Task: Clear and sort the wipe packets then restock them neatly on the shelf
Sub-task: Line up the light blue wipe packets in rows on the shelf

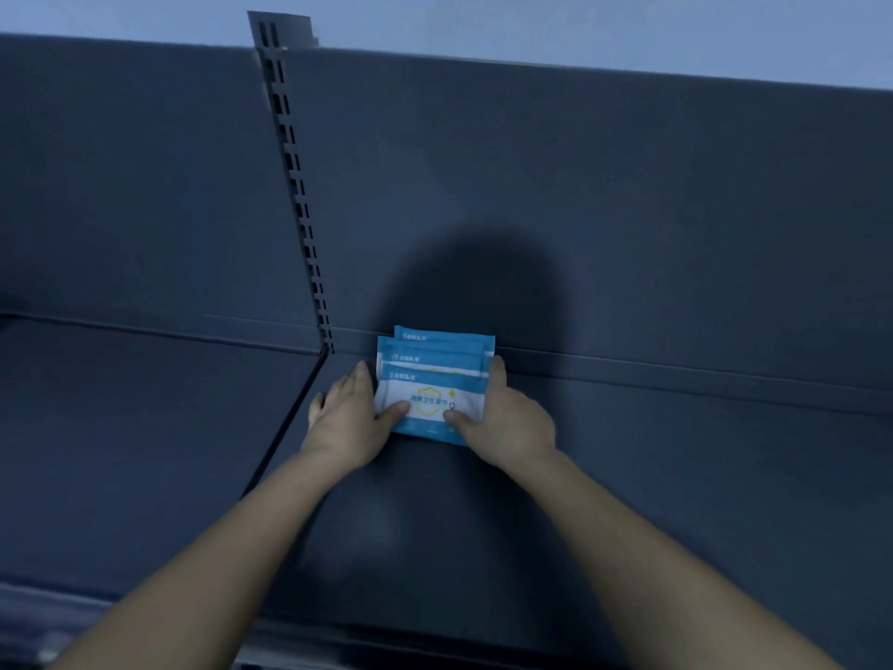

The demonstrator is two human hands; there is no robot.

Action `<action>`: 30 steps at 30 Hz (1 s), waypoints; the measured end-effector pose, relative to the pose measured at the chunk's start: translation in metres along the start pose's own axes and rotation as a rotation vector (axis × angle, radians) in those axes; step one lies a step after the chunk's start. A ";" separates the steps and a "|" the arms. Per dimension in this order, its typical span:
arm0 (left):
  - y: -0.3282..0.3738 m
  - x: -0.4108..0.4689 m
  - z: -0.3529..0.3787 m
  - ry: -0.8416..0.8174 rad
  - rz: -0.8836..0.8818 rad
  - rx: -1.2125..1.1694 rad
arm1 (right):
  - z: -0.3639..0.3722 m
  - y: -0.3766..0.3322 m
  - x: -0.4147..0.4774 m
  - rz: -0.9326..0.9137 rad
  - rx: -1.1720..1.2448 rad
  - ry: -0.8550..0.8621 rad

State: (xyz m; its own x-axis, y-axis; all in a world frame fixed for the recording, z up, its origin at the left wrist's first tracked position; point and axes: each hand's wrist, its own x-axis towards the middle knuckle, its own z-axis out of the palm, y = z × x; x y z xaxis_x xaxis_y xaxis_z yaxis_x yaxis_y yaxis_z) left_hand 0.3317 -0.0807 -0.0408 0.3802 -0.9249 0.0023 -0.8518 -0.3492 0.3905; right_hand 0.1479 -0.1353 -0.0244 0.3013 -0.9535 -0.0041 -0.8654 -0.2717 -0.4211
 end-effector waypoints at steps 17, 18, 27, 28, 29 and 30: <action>-0.097 -0.163 -0.082 0.239 -0.251 0.416 | 0.030 -0.112 -0.085 -0.769 -0.093 0.086; -0.108 -0.180 -0.090 0.258 -0.297 0.432 | 0.035 -0.126 -0.093 -0.815 -0.098 0.058; -0.216 -0.342 -0.138 0.281 -0.702 0.532 | 0.095 -0.258 -0.189 -1.167 -0.149 -0.135; -0.226 -0.359 -0.143 0.280 -0.737 0.540 | 0.103 -0.272 -0.203 -1.196 -0.151 -0.150; -0.236 -0.376 -0.147 0.280 -0.771 0.546 | 0.112 -0.287 -0.217 -1.222 -0.152 -0.167; -0.246 -0.393 -0.152 0.281 -0.803 0.546 | 0.120 -0.301 -0.232 -1.247 -0.150 -0.187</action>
State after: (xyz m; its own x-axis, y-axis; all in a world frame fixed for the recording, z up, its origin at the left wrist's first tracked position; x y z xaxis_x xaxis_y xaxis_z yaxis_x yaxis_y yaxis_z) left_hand 0.4466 0.3916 0.0022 0.9247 -0.3414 0.1684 -0.3279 -0.9391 -0.1032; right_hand 0.3868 0.1836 -0.0057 0.9822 -0.0112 0.1874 0.0125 -0.9921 -0.1251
